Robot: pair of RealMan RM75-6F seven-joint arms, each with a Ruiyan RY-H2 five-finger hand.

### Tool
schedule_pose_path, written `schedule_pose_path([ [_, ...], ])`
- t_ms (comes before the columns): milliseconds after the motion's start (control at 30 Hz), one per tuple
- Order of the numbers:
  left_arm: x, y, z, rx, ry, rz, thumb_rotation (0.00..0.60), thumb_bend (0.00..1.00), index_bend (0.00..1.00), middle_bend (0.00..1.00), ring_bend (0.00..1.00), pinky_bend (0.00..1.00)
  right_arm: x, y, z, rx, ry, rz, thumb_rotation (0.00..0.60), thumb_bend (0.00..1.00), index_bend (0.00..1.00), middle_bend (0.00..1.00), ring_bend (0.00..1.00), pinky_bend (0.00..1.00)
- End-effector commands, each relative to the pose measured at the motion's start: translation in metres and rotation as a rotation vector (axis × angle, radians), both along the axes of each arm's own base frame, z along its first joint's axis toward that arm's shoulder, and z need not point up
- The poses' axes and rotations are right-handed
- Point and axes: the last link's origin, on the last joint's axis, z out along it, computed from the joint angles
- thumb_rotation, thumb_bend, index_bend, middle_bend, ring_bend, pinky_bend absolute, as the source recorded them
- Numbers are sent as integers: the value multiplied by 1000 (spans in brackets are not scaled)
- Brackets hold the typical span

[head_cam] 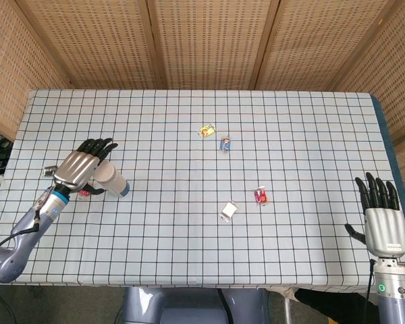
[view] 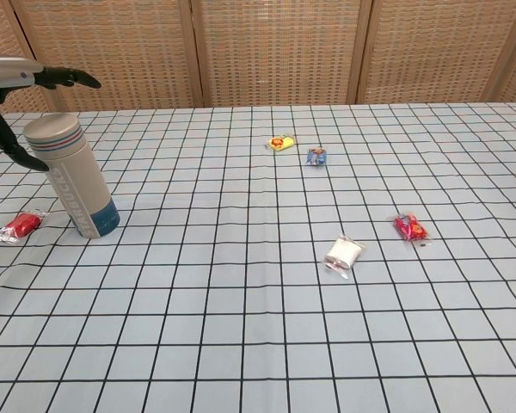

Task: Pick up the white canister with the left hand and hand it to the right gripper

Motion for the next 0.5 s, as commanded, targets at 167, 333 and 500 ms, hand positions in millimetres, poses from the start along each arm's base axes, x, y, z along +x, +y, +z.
schedule_pose_path([
  [167,-1,15,-16,-16,-8,13,600,0,277,216,225,335,-4,-3,1,-5,1,-18,600,0,0,0,0,0],
  [333,-1,17,-15,-31,2,9,600,0,452,366,344,447,-6,-4,1,-7,-1,-29,600,0,0,0,0,0],
  [500,0,15,-12,-17,8,0,600,108,692,561,492,566,-6,-4,1,-5,-9,-33,600,0,0,0,0,0],
])
